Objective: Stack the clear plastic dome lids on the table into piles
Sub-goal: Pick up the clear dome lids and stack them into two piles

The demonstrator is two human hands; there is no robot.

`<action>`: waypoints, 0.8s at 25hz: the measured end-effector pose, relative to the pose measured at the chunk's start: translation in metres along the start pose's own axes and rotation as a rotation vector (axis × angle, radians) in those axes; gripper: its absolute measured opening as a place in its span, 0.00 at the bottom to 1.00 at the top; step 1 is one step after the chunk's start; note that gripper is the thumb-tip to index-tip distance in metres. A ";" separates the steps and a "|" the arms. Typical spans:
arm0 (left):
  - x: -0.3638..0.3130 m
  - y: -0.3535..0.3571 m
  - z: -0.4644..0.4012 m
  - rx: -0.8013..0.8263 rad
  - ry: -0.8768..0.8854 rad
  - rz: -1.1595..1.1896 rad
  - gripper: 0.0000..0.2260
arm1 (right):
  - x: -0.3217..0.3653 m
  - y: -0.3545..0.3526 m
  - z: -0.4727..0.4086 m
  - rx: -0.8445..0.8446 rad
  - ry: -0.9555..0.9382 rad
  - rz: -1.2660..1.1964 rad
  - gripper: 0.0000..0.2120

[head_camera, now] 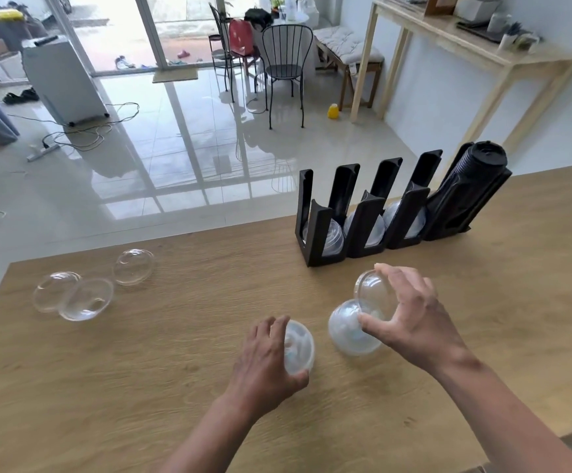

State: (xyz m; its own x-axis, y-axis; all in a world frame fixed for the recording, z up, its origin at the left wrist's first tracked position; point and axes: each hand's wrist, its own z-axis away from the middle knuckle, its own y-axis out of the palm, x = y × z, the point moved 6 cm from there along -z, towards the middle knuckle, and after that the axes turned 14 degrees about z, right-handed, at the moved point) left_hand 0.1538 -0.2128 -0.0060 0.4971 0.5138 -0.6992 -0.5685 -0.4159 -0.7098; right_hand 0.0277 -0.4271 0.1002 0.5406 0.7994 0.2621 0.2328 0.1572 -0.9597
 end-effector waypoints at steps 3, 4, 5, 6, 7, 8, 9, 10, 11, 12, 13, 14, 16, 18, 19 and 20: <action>0.003 0.002 0.002 -0.009 -0.013 0.074 0.44 | 0.002 0.022 -0.003 0.050 -0.045 0.098 0.42; 0.003 0.003 0.003 -0.012 -0.015 0.090 0.44 | 0.004 0.033 -0.004 0.086 -0.062 0.138 0.42; 0.004 0.004 0.004 -0.019 -0.018 0.099 0.44 | 0.005 0.046 -0.003 0.138 -0.082 0.182 0.41; 0.004 0.004 0.005 -0.028 -0.021 0.101 0.44 | 0.006 0.060 -0.002 0.198 -0.098 0.218 0.41; 0.004 0.003 0.005 -0.036 -0.025 0.099 0.44 | 0.005 0.073 0.000 0.254 -0.104 0.234 0.42; 0.003 0.003 0.005 -0.037 -0.030 0.095 0.45 | 0.003 0.082 0.001 0.294 -0.099 0.223 0.43; 0.002 0.002 0.005 -0.035 -0.033 0.094 0.46 | 0.000 0.088 0.002 0.317 -0.085 0.199 0.44; 0.001 -0.001 0.006 -0.038 -0.036 0.100 0.49 | -0.003 0.090 0.002 0.324 -0.077 0.180 0.45; 0.002 -0.006 0.009 -0.051 -0.038 0.117 0.52 | -0.004 0.091 0.001 0.323 -0.078 0.177 0.47; 0.003 -0.014 0.013 -0.078 -0.037 0.138 0.54 | -0.004 0.090 0.001 0.313 -0.086 0.186 0.48; 0.005 -0.023 0.018 -0.123 -0.030 0.157 0.54 | -0.003 0.087 0.001 0.294 -0.099 0.198 0.49; 0.011 -0.034 0.024 -0.178 -0.026 0.174 0.53 | 0.002 0.083 0.001 0.266 -0.117 0.205 0.49; 0.029 -0.057 0.040 -0.274 -0.044 0.190 0.45 | 0.021 0.071 -0.002 0.186 -0.165 0.181 0.46; 0.051 -0.076 0.057 -0.334 -0.086 0.151 0.35 | 0.048 0.059 -0.008 0.116 -0.208 0.115 0.41; 0.065 -0.086 0.066 -0.356 -0.118 0.117 0.30 | 0.069 0.057 -0.011 0.096 -0.238 0.084 0.39; 0.080 -0.095 0.075 -0.364 -0.154 0.091 0.26 | 0.090 0.056 -0.014 0.086 -0.271 0.056 0.37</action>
State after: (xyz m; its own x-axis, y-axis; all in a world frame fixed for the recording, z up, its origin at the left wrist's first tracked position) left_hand 0.1983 -0.0764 0.0121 0.3356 0.5578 -0.7591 -0.3226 -0.6890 -0.6490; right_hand 0.1007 -0.3543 0.0710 0.3118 0.9324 0.1828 0.1328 0.1478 -0.9801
